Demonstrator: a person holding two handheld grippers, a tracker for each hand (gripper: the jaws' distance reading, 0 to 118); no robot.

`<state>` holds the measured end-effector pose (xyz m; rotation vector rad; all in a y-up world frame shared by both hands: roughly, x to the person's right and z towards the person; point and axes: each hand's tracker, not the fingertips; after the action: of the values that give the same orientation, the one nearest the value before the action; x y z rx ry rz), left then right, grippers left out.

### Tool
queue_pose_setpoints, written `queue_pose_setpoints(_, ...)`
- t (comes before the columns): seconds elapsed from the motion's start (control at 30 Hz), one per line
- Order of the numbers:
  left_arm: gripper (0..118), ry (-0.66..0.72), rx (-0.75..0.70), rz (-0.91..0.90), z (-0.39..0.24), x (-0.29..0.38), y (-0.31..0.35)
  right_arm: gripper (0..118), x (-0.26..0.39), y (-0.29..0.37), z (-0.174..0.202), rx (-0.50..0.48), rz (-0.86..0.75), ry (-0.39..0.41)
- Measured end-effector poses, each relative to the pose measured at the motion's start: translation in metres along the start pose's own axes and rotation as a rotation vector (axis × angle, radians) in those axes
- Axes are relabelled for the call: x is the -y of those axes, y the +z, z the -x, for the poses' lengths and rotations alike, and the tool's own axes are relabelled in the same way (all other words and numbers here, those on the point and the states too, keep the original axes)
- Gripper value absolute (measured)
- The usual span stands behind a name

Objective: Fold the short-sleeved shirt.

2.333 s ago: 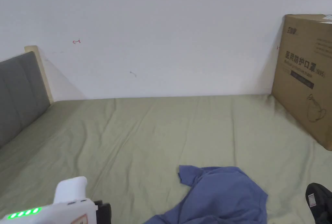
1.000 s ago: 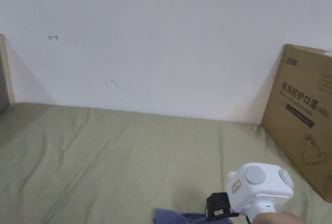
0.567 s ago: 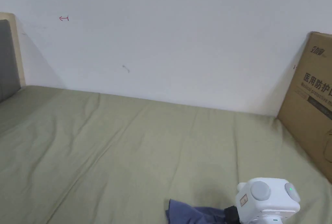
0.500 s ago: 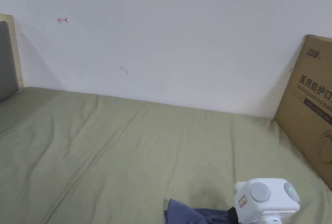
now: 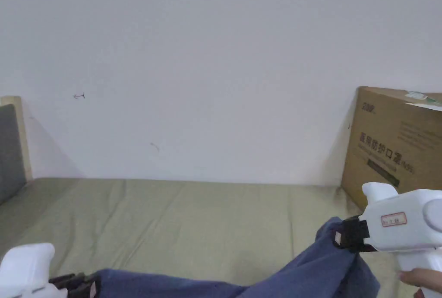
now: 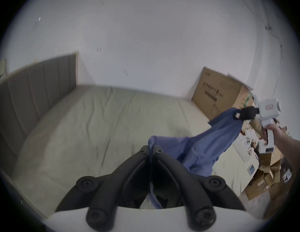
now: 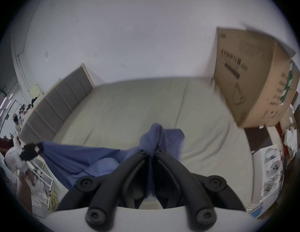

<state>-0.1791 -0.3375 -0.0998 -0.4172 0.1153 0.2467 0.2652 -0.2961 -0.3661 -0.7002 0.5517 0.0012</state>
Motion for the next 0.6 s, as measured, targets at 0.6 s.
queue_pose_setpoints(0.6,1,0.074,-0.043,-0.159,-0.020,-0.218,0.008,1,-0.135,0.133,0.009,0.224,-0.299,0.044)
